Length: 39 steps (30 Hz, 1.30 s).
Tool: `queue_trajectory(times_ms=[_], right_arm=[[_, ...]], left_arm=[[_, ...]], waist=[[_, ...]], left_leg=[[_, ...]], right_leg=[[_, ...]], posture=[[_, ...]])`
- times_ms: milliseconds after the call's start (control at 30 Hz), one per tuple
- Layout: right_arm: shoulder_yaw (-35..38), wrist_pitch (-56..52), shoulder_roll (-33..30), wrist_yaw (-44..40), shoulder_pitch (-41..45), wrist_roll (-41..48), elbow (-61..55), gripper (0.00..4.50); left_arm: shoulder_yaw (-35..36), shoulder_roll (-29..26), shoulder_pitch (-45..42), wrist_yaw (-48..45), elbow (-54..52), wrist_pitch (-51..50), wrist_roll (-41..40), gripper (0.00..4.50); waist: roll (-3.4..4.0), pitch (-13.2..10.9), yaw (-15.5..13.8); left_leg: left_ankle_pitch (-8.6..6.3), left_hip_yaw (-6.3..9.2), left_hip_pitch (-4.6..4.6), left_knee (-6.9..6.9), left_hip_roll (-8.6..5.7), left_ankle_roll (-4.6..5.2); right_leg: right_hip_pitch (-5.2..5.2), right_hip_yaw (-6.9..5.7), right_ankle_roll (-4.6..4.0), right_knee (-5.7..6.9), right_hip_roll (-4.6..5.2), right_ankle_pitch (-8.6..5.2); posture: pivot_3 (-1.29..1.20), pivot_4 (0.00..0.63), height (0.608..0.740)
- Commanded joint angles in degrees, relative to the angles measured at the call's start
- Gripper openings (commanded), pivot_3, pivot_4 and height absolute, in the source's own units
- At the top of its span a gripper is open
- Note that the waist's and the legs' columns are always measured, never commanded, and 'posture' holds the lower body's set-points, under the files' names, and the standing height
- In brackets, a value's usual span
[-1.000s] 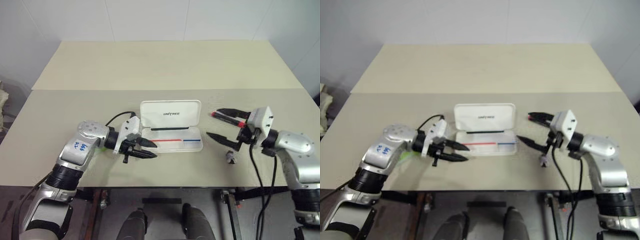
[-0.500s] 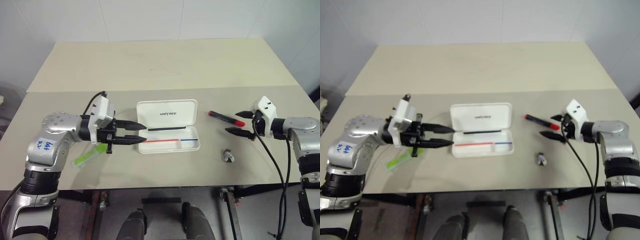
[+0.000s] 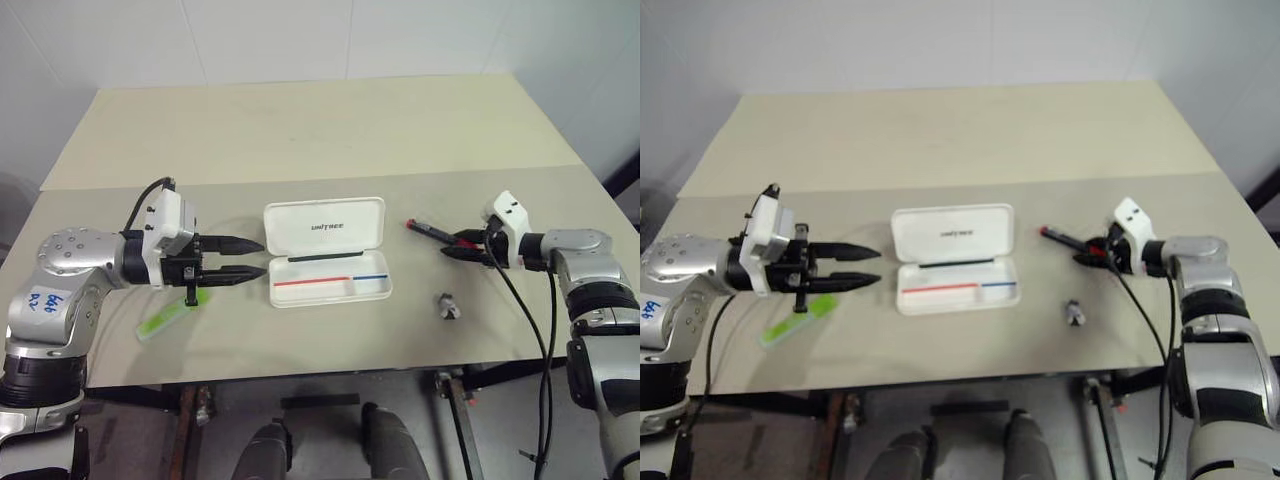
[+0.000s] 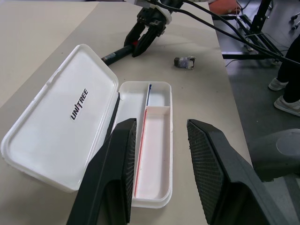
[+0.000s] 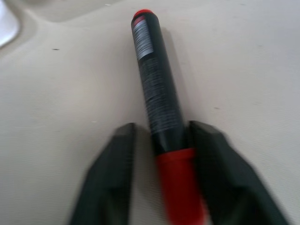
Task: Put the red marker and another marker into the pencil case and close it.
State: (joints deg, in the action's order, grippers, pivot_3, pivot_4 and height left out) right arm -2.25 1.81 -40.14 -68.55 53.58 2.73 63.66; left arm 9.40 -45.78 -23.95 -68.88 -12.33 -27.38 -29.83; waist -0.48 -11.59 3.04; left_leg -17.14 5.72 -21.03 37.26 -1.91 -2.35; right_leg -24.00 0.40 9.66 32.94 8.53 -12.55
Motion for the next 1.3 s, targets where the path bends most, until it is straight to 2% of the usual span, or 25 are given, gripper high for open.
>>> queue_trajectory(times_ms=[33, 267, 433, 667, 867, 967, 1100, 1300], right_arm=[[-0.2, 0.6, 0.7, -0.8, 0.3, -1.0, 0.1, 0.67], [0.0, 5.0, -0.8, 0.3, -1.2, -2.3, -2.6, 0.61], [3.3, 6.1, -4.2, -3.6, -4.7, 1.4, -10.0, 0.61], [7.2, -3.0, -9.6, -10.9, -18.3, 11.2, -38.1, 0.61], [8.3, -13.2, -10.2, -10.2, -26.3, 19.0, -59.9, 0.61], [6.7, -16.5, -8.4, -8.4, -27.3, 20.8, -66.4, 0.61], [0.7, -17.1, -4.1, -6.9, -25.0, 18.5, -68.6, 0.61], [-6.6, -10.5, 1.2, -5.6, -18.2, 11.2, -60.2, 0.61]], left_arm=[[2.1, -1.1, 0.7, 0.5, -2.1, 1.0, -1.6, 1.83], [1.3, -0.4, 1.8, 0.7, -1.1, 3.0, -0.5, 1.83], [0.8, 0.7, 3.0, 0.5, 2.7, 7.0, 0.8, 1.83], [0.5, 2.0, 4.2, 1.0, 6.4, 11.2, 1.7, 1.83], [0.8, 2.7, 5.6, 2.3, 6.4, 12.1, 1.9, 1.83], [0.9, 2.9, 7.2, 3.3, 5.9, 12.7, 2.1, 1.83], [1.1, 3.5, 10.3, 5.5, 3.6, 13.0, 2.1, 1.83], [2.1, 3.5, 13.2, 8.3, 1.1, 12.9, 2.0, 1.83]], waist=[[0.0, 0.0, 0.1], [0.0, 0.0, 0.2], [0.03, 0.0, 0.0], [0.03, 0.0, -1.1], [0.03, 0.0, -1.5], [0.03, 0.0, -1.4], [-0.05, 0.0, -1.3], [-0.04, 0.0, -1.5]], left_leg=[[0.0, 0.0, 0.01, 0.01, 0.02, -0.01], [0.02, -0.01, 0.05, -0.01, 0.04, -0.03], [0.02, -0.01, 0.01, -0.04, 0.03, -0.03], [0.02, -0.12, -0.21, -0.05, 0.04, -0.04], [0.01, -0.18, -0.16, 0.03, 0.08, -0.02], [0.01, -0.18, -0.16, 0.1, 0.08, -0.02], [0.01, -0.22, -0.06, 0.1, 0.13, -0.02], [0.03, -0.21, -0.17, 0.16, 0.13, -0.05]], right_leg=[[0.0, 0.0, -0.02, 0.02, -0.02, 0.01], [0.0, 0.02, -0.04, 0.05, -0.04, 0.02], [-0.02, 0.02, -0.04, 0.01, -0.04, 0.01], [-0.31, 0.07, -0.05, 0.02, -0.03, 0.01], [-0.35, 0.09, -0.08, 0.11, -0.03, 0.02], [-0.35, 0.11, -0.11, 0.09, -0.03, 0.04], [-0.35, 0.12, -0.19, 0.08, -0.05, 0.06], [-0.42, 0.12, -0.27, 0.08, -0.07, 0.13]], posture=[[0.0, 0.15, 0.74], [0.0, 0.15, 0.74], [0.0, 0.15, 0.74], [0.0, 0.15, 0.74], [0.0, 0.15, 0.74], [0.0, 0.15, 0.74], [0.0, 0.15, 0.74], [0.0, 0.15, 0.74]])
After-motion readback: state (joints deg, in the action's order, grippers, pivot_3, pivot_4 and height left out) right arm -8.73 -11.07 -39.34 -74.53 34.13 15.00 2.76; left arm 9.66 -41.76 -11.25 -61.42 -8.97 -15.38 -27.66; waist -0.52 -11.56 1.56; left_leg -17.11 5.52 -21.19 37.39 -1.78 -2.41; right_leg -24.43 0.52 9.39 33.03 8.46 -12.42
